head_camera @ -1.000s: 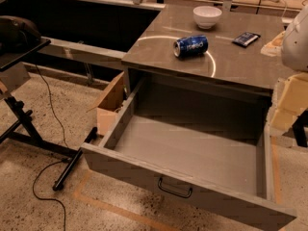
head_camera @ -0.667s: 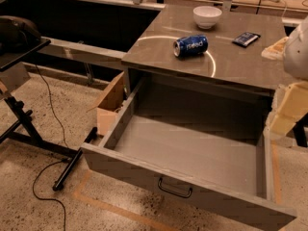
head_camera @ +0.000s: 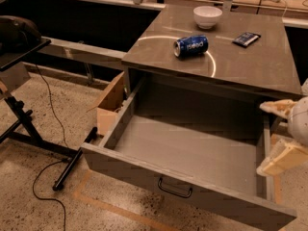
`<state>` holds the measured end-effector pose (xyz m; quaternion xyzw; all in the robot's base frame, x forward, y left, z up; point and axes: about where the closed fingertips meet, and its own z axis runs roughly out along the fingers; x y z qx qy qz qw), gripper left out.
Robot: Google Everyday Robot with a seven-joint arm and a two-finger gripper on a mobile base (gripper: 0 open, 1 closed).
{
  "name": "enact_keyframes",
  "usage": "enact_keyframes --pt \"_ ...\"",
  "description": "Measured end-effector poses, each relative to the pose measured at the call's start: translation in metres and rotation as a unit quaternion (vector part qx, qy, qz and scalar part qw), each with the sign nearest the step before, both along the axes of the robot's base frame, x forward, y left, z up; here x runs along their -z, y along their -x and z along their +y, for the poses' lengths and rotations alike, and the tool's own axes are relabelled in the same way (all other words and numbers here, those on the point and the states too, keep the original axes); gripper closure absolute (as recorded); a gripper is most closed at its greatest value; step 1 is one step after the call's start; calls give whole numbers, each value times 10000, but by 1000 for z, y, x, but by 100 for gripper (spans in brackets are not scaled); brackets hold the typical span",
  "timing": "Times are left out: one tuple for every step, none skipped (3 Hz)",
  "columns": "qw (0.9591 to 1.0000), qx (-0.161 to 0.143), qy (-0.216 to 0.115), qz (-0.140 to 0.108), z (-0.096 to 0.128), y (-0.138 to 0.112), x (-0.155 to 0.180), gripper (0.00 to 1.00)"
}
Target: Close top drawer
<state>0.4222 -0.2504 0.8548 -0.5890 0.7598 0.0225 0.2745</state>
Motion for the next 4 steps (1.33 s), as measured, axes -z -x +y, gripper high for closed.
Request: enact_keyframes --pt "9984 177 -316 -438 -10 -8 36 41" --pt "9965 312 -478 -613 -14 -1 58 64" --pt "9960 353 -518 -629 -9 20 82 87" --pt "9971 317 -439 -534 -3 44 96 100"
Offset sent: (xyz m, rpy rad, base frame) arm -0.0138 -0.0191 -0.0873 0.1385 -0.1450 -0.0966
